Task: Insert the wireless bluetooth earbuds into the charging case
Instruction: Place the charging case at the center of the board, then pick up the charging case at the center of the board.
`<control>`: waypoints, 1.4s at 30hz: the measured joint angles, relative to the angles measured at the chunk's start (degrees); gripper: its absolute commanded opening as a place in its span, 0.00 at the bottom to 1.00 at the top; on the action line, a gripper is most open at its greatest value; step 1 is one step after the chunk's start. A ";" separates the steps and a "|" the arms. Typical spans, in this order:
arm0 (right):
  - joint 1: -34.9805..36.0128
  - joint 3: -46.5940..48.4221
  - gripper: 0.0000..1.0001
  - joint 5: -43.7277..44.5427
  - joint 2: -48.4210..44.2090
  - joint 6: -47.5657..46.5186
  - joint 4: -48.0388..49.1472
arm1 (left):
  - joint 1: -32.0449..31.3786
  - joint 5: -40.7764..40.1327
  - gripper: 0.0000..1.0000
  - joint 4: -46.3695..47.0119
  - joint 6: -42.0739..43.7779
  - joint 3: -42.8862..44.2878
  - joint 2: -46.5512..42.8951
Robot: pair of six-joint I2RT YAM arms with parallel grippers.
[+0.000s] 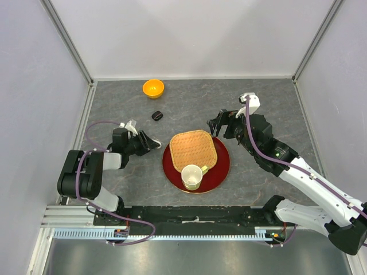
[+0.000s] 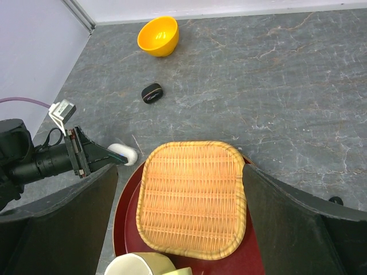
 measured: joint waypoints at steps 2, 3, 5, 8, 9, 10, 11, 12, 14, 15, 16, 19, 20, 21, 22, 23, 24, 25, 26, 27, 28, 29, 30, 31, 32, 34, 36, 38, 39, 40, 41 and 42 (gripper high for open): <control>-0.02 0.00 0.96 -0.02 0.00 0.00 0.00 | 0.00 -0.44 0.53 -0.76 0.28 0.09 -0.02; -0.09 0.00 0.96 -0.02 0.00 0.00 0.00 | 0.00 -0.59 0.53 -1.11 0.37 0.24 -0.15; -0.13 0.00 0.96 -0.02 0.00 0.00 0.00 | 0.00 -1.27 0.54 -1.81 0.59 0.44 -0.55; -0.24 0.00 0.96 -0.04 0.00 0.00 0.00 | 0.00 -2.73 0.55 -3.37 0.98 0.48 -1.75; -0.28 0.00 0.96 -0.02 -0.04 0.02 0.00 | 0.00 -3.19 0.55 -3.98 1.18 0.48 -2.29; -0.35 0.00 0.96 -0.02 -0.09 0.00 0.00 | 0.00 -3.91 0.55 -4.74 1.31 0.48 -2.89; -0.37 0.00 0.96 -0.02 -0.17 0.02 0.00 | 0.00 -4.52 0.55 -5.92 1.57 0.48 -3.85; -0.39 0.00 0.96 -0.02 -0.28 0.00 0.00 | 0.00 -5.11 0.55 -6.82 1.92 0.50 -4.87; -0.42 0.00 0.96 -0.02 -0.52 0.00 0.00 | 0.00 -6.38 0.56 -9.05 2.75 0.72 -7.04; -0.44 0.00 0.96 -0.02 -0.63 0.00 0.00 | 0.00 -7.28 0.56 -10.64 3.45 1.05 -8.37; -0.48 0.00 0.96 0.00 -0.66 0.00 0.02 | 0.00 -7.96 0.56 -12.11 4.00 1.44 -9.55; -0.68 0.00 0.98 -0.04 -0.63 0.00 0.00 | 0.00 -10.45 0.57 -15.06 5.46 1.99 -13.09; -0.72 0.00 0.98 -0.04 -0.61 0.00 0.00 | 0.00 -11.21 0.67 -16.31 6.10 2.05 -14.82; -0.76 0.00 0.98 -0.04 -0.61 0.02 0.00 | 0.00 -11.80 0.70 -17.22 6.64 2.10 -16.35; -0.76 0.00 0.98 -0.02 -0.59 0.00 0.00 | 0.02 -12.07 0.70 -18.08 7.41 2.19 -17.84; -0.76 0.00 0.98 -0.02 -0.59 0.00 0.00 | 0.00 -12.22 0.73 -19.04 8.00 2.40 -19.23; -0.76 0.00 0.98 -0.02 -0.59 -0.02 0.00 | 0.00 -12.39 0.75 -19.87 8.57 2.62 -20.52; -0.83 0.00 0.98 0.00 -0.59 -0.04 0.00 | 0.00 -12.39 0.76 -20.57 9.35 2.93 -21.70; -0.87 0.00 0.98 0.00 -0.55 -0.07 0.02 | 0.00 -12.41 0.80 -21.03 10.14 3.21 -22.84; -0.96 0.00 0.98 -0.02 -0.50 -0.17 0.02 | 0.00 -12.44 0.81 -21.31 10.95 3.39 -23.93; -1.07 0.00 0.98 0.00 -0.44 -0.24 0.02 | 0.00 -12.44 0.83 -21.42 11.76 3.50 -24.79; -1.16 0.00 0.98 0.02 -0.39 -0.39 0.02 | 0.00 -12.44 0.85 -21.33 12.70 3.56 -25.77; -1.33 0.00 0.98 0.00 -0.33 -0.55 0.02 | 0.00 -12.22 0.86 -21.03 13.62 3.61 -26.60; -1.46 0.00 0.98 0.02 -0.24 -0.68 0.04 | 0.00 -11.74 0.86 -20.48 14.47 3.65 -27.28; -1.62 0.00 0.98 0.02 -0.13 -0.85 0.04 | 0.00 -11.30 0.86 -19.74 15.30 3.65 -27.67; -1.97 0.00 0.98 0.04 0.22 -1.18 0.04 | 0.00 -10.19 0.87 -17.25 16.76 3.65 -27.87; -2.38 -0.02 0.98 0.02 0.59 -1.55 0.07 | 0.00 -8.66 0.88 -13.07 19.28 3.67 -27.34; -2.78 -0.24 0.98 0.00 0.79 -1.92 0.11 | 0.00 -7.10 0.88 -9.49 21.81 4.17 -25.64; -2.99 -0.37 0.98 0.00 0.87 -2.08 0.13 | 0.00 -6.54 0.88 -7.96 23.56 4.81 -24.24; -3.26 -0.48 0.98 0.00 0.96 -2.34 0.11 | -0.02 -5.86 0.88 -6.71 25.31 5.68 -22.45; -3.43 -0.50 0.98 0.02 1.07 -2.51 0.11 | -0.04 -5.38 0.89 -5.70 27.06 6.84 -20.55; -3.65 -0.52 0.98 0.00 1.14 -2.75 0.13 | -0.07 -5.09 0.89 -5.16 29.05 8.20 -18.58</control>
